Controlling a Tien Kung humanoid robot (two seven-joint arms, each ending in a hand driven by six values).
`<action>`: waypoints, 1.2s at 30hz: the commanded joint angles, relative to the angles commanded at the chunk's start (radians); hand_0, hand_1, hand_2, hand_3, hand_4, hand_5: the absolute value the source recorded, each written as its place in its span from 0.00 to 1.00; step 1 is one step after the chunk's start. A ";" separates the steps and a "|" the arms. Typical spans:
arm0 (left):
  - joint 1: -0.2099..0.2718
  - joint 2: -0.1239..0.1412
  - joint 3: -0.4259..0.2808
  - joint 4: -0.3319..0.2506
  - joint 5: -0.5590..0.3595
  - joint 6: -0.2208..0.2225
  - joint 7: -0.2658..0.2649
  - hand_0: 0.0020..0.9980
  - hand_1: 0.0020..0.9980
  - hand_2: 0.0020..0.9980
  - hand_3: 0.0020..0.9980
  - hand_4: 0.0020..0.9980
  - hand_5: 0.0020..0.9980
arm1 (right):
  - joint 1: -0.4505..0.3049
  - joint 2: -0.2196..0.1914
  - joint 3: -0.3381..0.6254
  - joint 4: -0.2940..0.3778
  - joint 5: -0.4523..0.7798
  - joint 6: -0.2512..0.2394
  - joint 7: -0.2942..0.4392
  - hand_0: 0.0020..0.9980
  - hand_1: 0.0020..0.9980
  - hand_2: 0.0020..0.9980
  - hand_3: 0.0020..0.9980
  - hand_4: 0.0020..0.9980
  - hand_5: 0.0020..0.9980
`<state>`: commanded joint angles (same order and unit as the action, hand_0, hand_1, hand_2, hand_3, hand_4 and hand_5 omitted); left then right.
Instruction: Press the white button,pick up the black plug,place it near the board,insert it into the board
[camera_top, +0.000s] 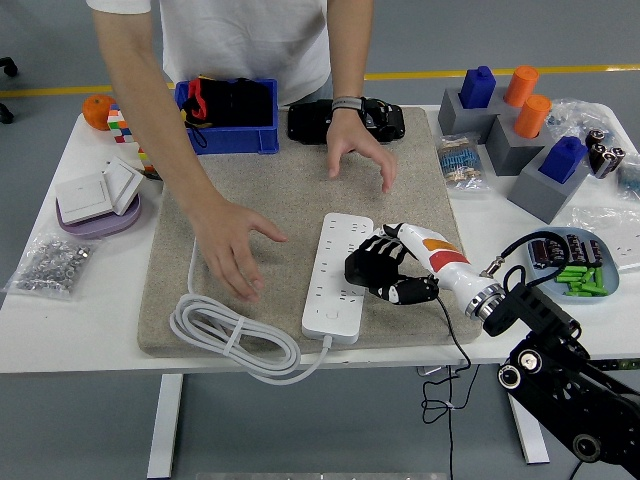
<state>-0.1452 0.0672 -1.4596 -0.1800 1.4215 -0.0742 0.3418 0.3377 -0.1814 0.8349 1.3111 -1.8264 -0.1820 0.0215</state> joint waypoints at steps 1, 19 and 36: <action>0.000 0.001 0.000 0.000 0.001 0.000 0.000 0.77 0.71 0.66 0.73 0.65 0.52 | 0.006 0.004 -0.004 -0.004 -0.005 -0.003 -0.006 0.44 0.31 0.31 0.52 0.77 0.00; 0.002 0.007 0.005 0.000 0.004 -0.002 0.002 0.77 0.71 0.66 0.73 0.65 0.52 | 0.044 0.025 -0.048 -0.047 -0.042 -0.008 -0.036 0.43 0.31 0.31 0.52 0.77 0.00; 0.000 0.006 0.009 0.000 0.001 -0.003 0.000 0.77 0.71 0.66 0.73 0.65 0.52 | 0.070 0.037 -0.044 -0.090 -0.070 -0.010 -0.033 0.44 0.31 0.31 0.52 0.76 0.00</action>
<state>-0.1450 0.0732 -1.4506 -0.1800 1.4227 -0.0769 0.3420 0.4082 -0.1443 0.7906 1.2215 -1.8965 -0.1916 -0.0118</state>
